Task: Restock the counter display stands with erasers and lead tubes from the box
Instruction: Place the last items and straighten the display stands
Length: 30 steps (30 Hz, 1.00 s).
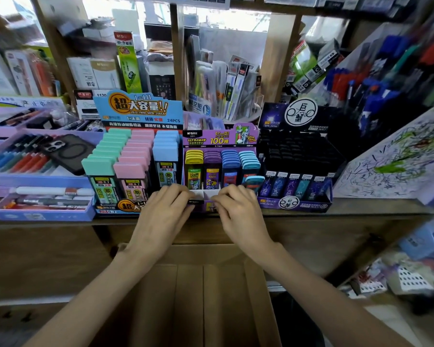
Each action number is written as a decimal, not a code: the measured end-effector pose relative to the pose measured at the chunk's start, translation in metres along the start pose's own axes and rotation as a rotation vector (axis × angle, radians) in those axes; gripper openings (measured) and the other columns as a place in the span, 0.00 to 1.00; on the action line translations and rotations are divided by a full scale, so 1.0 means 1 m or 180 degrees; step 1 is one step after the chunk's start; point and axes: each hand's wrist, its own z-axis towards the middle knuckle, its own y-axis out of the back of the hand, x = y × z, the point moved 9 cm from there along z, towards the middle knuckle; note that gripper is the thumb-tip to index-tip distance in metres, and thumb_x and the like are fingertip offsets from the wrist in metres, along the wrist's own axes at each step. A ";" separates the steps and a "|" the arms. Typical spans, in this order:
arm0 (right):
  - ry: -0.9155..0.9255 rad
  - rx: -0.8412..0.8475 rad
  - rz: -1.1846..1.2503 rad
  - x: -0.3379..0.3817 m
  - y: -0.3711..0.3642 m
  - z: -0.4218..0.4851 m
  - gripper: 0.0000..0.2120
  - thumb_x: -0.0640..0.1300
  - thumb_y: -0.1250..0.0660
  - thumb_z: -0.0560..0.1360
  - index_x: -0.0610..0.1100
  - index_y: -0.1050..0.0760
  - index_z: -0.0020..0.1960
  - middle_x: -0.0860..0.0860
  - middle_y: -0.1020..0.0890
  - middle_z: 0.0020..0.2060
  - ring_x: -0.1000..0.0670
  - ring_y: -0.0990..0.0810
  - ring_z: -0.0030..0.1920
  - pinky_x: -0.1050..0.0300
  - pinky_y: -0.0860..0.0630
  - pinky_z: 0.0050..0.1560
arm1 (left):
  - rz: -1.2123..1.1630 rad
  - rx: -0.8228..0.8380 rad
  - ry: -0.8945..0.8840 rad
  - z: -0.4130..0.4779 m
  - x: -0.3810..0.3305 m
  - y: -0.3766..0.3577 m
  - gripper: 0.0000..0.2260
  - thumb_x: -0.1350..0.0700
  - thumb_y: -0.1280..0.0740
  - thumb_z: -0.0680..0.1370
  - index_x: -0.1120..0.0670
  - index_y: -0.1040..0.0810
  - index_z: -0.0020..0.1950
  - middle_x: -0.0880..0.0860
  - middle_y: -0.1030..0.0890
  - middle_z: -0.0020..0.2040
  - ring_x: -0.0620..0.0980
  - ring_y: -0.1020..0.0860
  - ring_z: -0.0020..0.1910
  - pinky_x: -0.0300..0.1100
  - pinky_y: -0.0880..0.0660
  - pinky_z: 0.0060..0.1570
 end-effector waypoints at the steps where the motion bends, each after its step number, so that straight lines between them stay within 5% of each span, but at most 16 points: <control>1: 0.0006 -0.0054 0.0085 -0.002 0.002 -0.003 0.09 0.34 0.31 0.72 0.39 0.19 0.52 0.46 0.20 0.44 0.45 0.22 0.45 0.51 0.26 0.45 | -0.0012 0.0020 -0.0077 0.003 -0.004 -0.002 0.11 0.64 0.26 0.70 0.61 0.21 0.50 0.57 0.20 0.46 0.57 0.22 0.42 0.47 0.24 0.39; 9: -0.0323 -0.0983 0.0175 -0.047 0.056 -0.014 0.10 0.39 0.36 0.75 0.34 0.22 0.53 0.42 0.20 0.48 0.48 0.23 0.51 0.58 0.27 0.53 | 0.0007 0.0106 -0.0339 0.012 -0.019 -0.010 0.10 0.64 0.24 0.68 0.58 0.17 0.48 0.54 0.18 0.41 0.56 0.20 0.39 0.47 0.25 0.39; 14: -0.0294 -0.0656 -0.0067 -0.054 0.063 0.028 0.10 0.37 0.33 0.75 0.36 0.24 0.56 0.42 0.22 0.49 0.44 0.22 0.48 0.54 0.25 0.47 | -0.0216 0.0237 -0.0297 0.012 -0.013 -0.014 0.09 0.65 0.27 0.70 0.58 0.18 0.49 0.55 0.20 0.43 0.56 0.21 0.40 0.48 0.25 0.38; 21: 0.0372 -0.0507 -0.1094 -0.041 0.060 0.037 0.07 0.33 0.28 0.69 0.39 0.19 0.47 0.45 0.18 0.42 0.42 0.22 0.42 0.52 0.26 0.40 | -0.0325 0.0532 0.0161 0.022 -0.002 -0.025 0.03 0.57 0.29 0.73 0.55 0.20 0.45 0.59 0.26 0.61 0.59 0.25 0.59 0.54 0.26 0.56; 26: 0.0431 -0.0383 -0.0892 -0.041 0.061 0.032 0.11 0.38 0.28 0.71 0.37 0.21 0.53 0.42 0.18 0.48 0.41 0.20 0.48 0.48 0.23 0.46 | -0.0286 0.0622 0.0233 0.025 -0.001 -0.030 0.04 0.55 0.31 0.74 0.55 0.21 0.45 0.57 0.27 0.62 0.55 0.27 0.62 0.54 0.32 0.60; 30: 0.0493 0.0050 -0.0817 -0.036 0.048 0.041 0.21 0.46 0.35 0.77 0.37 0.29 0.67 0.41 0.25 0.64 0.41 0.27 0.64 0.47 0.31 0.64 | 0.0012 0.0573 0.0019 0.020 -0.009 -0.028 0.07 0.60 0.28 0.71 0.58 0.21 0.48 0.59 0.23 0.58 0.59 0.22 0.54 0.52 0.26 0.51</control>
